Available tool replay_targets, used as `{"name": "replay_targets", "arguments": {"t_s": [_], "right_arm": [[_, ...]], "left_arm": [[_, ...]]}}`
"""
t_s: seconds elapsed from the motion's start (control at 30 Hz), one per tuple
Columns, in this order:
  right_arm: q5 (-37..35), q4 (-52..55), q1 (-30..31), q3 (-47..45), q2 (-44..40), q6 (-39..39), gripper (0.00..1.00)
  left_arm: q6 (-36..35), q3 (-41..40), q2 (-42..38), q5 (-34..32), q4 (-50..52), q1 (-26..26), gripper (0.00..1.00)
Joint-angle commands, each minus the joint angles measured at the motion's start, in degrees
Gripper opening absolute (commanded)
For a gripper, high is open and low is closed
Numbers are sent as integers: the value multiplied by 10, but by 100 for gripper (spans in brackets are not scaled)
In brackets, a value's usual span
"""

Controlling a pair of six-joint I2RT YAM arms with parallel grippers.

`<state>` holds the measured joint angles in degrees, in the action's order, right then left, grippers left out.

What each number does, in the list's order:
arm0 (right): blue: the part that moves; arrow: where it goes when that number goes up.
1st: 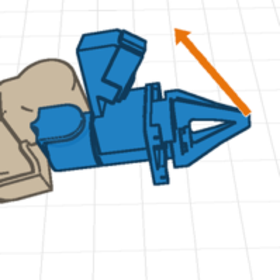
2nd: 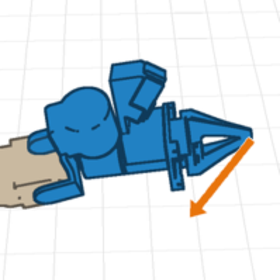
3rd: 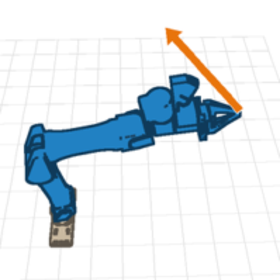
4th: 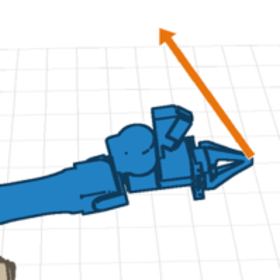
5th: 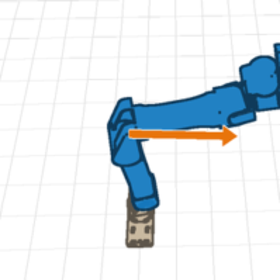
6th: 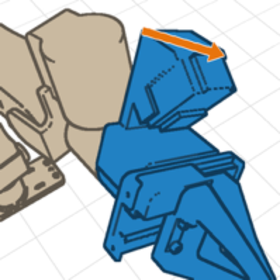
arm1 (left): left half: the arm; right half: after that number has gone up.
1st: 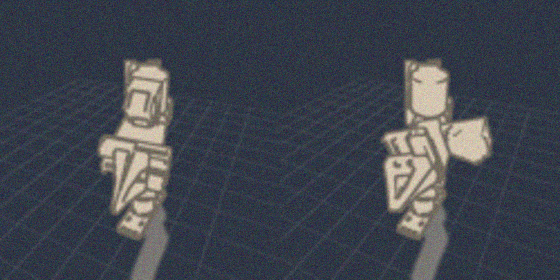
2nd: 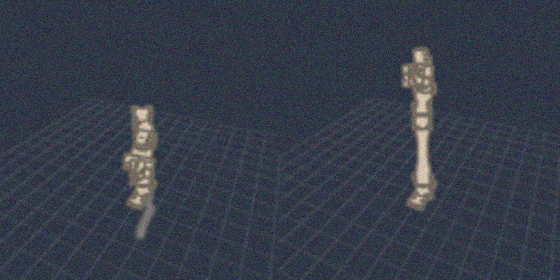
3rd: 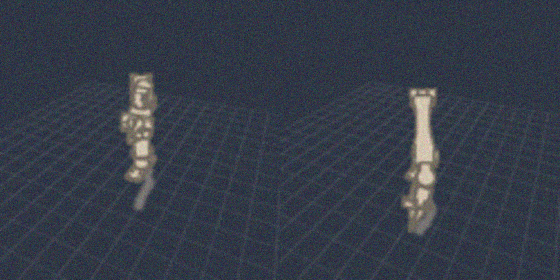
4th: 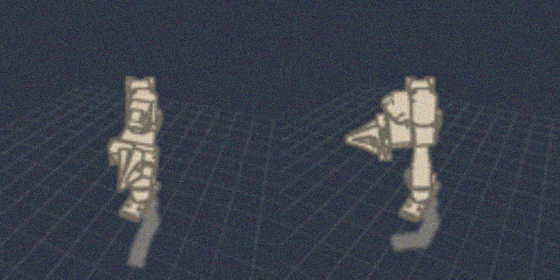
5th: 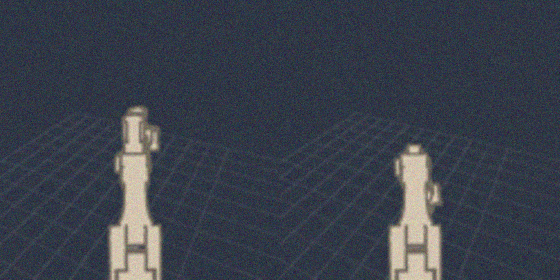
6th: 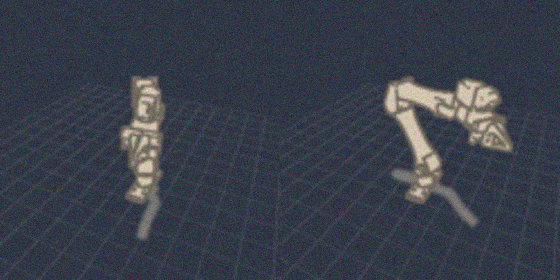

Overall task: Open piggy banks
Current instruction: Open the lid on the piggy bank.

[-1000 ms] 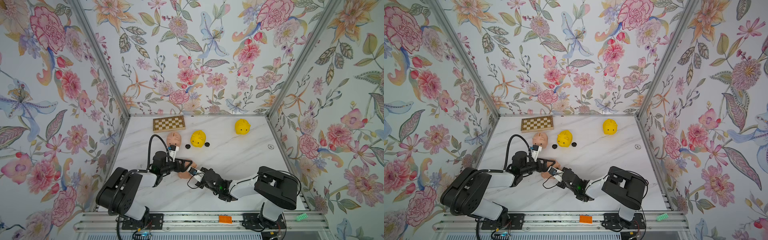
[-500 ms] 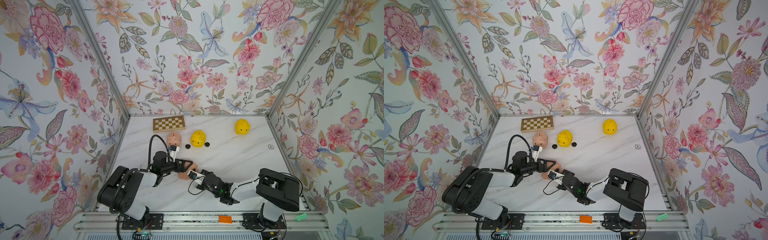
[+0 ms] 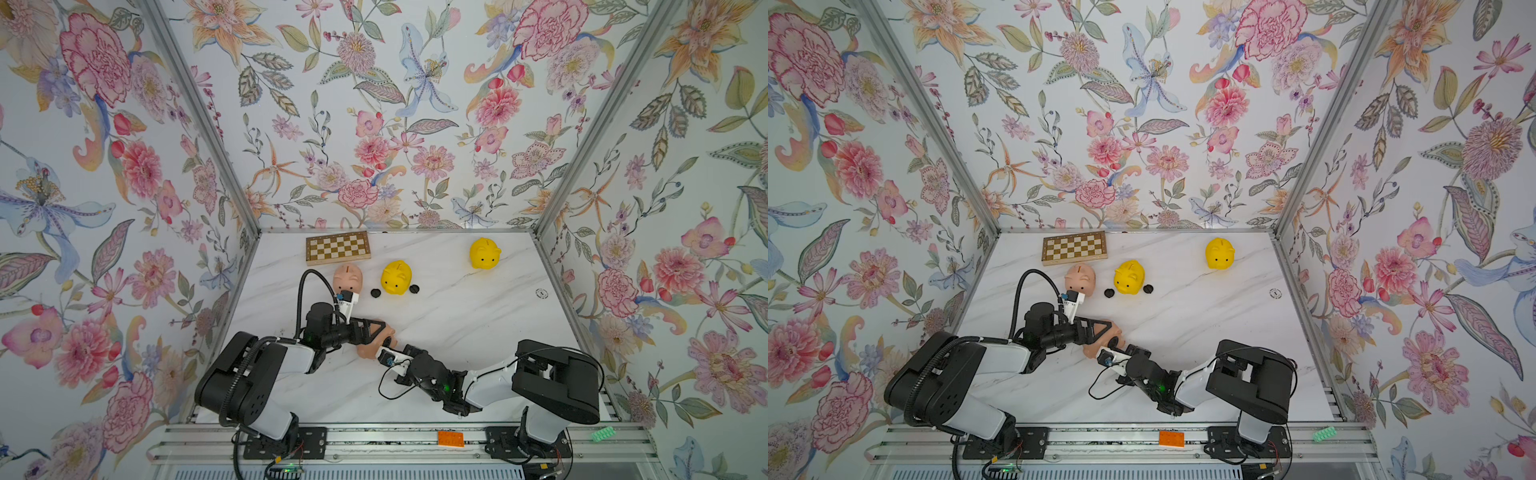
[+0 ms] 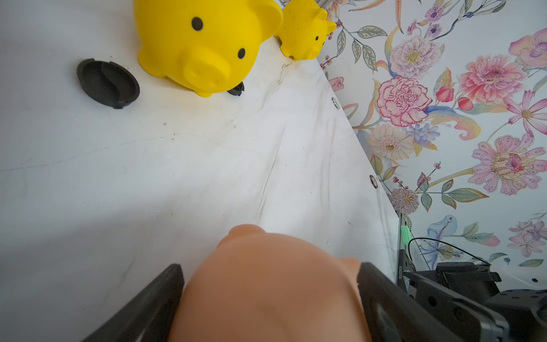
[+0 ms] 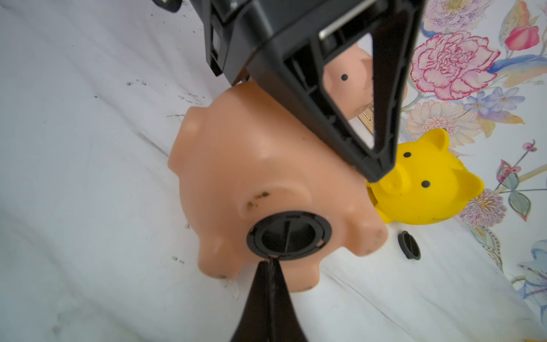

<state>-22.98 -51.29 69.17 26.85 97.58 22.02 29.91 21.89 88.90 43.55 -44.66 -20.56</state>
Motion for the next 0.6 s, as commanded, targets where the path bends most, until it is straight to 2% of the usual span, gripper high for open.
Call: {"name": "replay_targets", "arguments": {"t_s": [0.0,0.03,0.1,0.17,0.57], "right_arm": [[5,-34,-9,-15,-13,-25,0],[2,-38,-12,-14,-11,-32,5],[7,-50,-20,-16,-8,-47,22],[19,-69,-27,-22,-8,-59,28],[73,-84,-51,-17,-1,-77,24]], "left_arm": [[-13,-13,26,-37,62,7,94],[-13,-13,26,-36,61,7,94],[-12,-14,26,-35,61,6,94],[-12,-14,27,-34,59,6,94],[-12,-13,28,-33,60,7,94]]}}
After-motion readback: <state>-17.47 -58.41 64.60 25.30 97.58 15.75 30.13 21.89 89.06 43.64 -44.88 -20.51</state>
